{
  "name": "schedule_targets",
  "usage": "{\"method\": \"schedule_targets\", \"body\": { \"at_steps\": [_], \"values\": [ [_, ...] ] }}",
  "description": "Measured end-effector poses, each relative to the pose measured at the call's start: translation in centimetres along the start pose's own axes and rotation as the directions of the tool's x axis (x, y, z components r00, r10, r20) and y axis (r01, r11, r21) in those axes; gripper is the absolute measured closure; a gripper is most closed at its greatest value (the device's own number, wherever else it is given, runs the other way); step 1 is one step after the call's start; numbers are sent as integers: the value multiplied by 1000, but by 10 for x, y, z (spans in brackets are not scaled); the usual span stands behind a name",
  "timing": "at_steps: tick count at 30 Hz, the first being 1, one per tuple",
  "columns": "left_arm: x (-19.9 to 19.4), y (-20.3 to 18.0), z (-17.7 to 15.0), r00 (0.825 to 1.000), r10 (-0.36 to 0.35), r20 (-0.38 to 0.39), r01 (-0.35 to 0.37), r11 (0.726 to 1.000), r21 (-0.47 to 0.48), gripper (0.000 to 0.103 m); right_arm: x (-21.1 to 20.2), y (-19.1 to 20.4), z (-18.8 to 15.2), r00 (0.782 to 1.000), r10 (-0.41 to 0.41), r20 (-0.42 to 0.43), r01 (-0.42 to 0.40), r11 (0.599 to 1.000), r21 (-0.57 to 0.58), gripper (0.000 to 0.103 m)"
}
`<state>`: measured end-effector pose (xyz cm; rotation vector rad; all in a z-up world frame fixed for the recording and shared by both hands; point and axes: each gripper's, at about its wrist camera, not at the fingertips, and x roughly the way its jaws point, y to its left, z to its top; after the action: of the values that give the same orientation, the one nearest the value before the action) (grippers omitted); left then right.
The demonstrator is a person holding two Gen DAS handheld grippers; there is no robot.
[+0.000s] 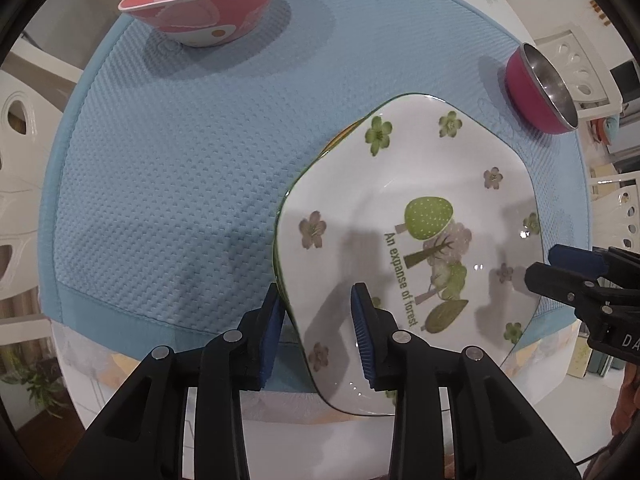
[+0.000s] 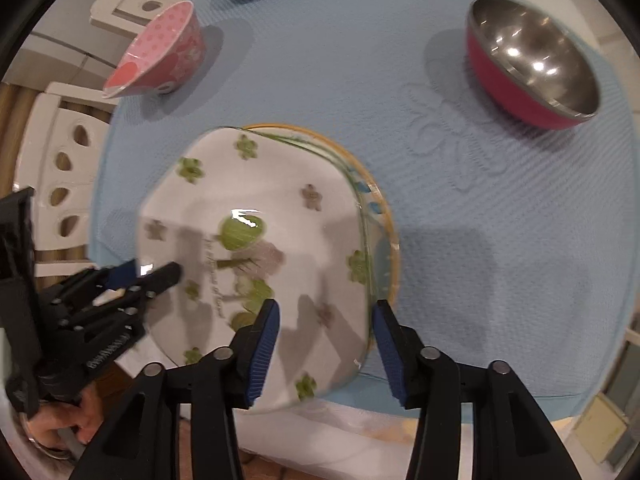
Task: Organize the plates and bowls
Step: 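Lower the hexagonal plate onto the stack and open both grippers, then move both grippers to the blue steel bowl rim and grasp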
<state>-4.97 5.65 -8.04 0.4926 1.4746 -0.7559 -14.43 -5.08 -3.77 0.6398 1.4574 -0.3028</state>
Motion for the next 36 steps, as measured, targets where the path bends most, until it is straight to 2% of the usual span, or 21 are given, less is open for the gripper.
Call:
{"method": "schedule_targets", "body": {
  "at_steps": [7,14,16,18,21,25,29,34,36],
  "values": [
    [6,-13,7,999,41,-11,-41,999,-3,72,6,-15,-6,995,96,-28,-95,995,29,52],
    [14,-18,15,998,42,-35,-45,997,-65,68,10,-35,-4,986,166,-33,-165,986,31,52],
    [18,-17,15,998,31,-50,-35,996,-86,62,9,-42,-5,980,200,-25,-199,980,19,52],
    [22,-12,15,998,32,-60,-39,992,-117,38,9,-47,-4,973,230,-18,-230,973,16,52],
    [19,-5,14,998,29,-47,-37,985,-171,36,8,-58,-3,968,249,-18,-249,969,0,51],
    [2,5,18,999,37,-30,-43,974,-223,36,-1,-69,2,962,271,-24,-272,962,-21,51],
    [-26,6,33,998,62,-12,-63,968,-242,36,-23,-76,16,945,327,-22,-328,944,-36,51],
    [-75,17,74,997,49,65,-33,973,-229,36,-80,-57,48,925,379,38,-371,918,-137,51],
    [-93,26,97,994,56,94,-36,978,-204,36,-105,-49,65,904,422,69,-407,899,-163,47]
  ]
}}
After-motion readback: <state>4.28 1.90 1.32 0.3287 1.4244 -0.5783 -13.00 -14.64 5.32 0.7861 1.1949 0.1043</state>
